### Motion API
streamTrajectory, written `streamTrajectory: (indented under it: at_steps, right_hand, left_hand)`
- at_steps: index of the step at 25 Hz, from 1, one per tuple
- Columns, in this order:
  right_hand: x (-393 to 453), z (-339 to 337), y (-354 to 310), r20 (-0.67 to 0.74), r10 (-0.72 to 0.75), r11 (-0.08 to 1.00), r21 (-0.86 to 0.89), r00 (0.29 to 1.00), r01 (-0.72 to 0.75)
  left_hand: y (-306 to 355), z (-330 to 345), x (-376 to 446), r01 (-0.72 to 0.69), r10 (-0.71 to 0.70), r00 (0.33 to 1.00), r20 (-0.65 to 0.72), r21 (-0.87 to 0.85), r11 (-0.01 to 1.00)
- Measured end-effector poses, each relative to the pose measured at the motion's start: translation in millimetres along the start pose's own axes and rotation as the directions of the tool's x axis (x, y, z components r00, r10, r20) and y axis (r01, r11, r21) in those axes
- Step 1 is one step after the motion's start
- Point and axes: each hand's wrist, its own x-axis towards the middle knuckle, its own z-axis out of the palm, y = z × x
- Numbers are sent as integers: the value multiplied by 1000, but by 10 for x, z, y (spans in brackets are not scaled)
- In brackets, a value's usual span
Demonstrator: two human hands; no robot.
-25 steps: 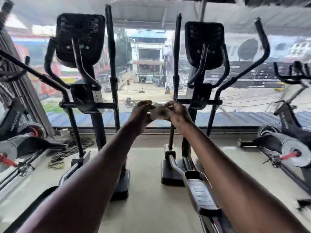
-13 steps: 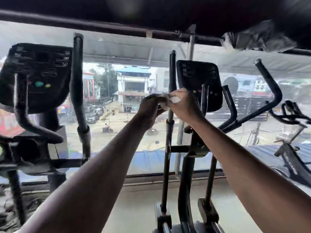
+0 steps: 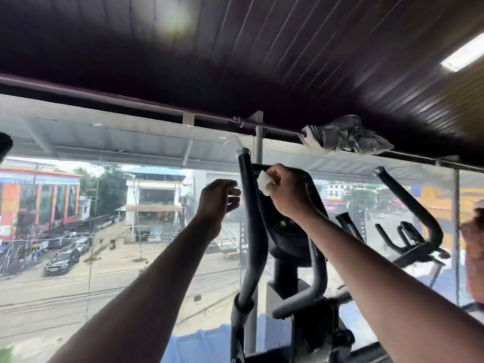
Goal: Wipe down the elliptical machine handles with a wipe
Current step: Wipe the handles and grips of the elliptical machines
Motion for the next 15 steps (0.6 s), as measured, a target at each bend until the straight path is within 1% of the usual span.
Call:
streamTrajectory:
  at_steps: [2,4,6,9,10,11,13,14,15]
  right_hand:
    - [167,177,169,-16,-46,998,37,999,47]
    - [335,312,305,-38,-102,995,18,994,103]
    - [583,456,402,-79,-134,990,41,988,138]
    - [882,653,402,-95,-148,984,89,984,157]
    - [898,697,406,-98,-177,979,88,979,185]
    - [854,710,419,-98,-249,963,80,963,257]
    - [679,692,474,-55,-434,895,82,899,438]
    - [652,685,495,-18,-493,866,79,870,493]
    - [712,683,491,-2,-513,856,73,859,511]
  left_hand:
    - [-90,86,256,-21,22,1000,-20,45,999]
    - [-160,198,498,-37,39,999,-20,87,996]
    - [-206,272,757,-60,63,998,-16,131,990]
    - [-279,290,1057,-89,92,995,-42,79,993]
    - [-301,283,1117,-96,98,994,-38,52,994]
    - [-317,277,1164,-105,106,994,-33,32,994]
    - [-356,251,1253,-118,119,993,-4,20,993]
    - [-370,245,1299,-130,130,991,12,12,991]
    - [-381,245,1342,-136,136,990,22,-10,991]
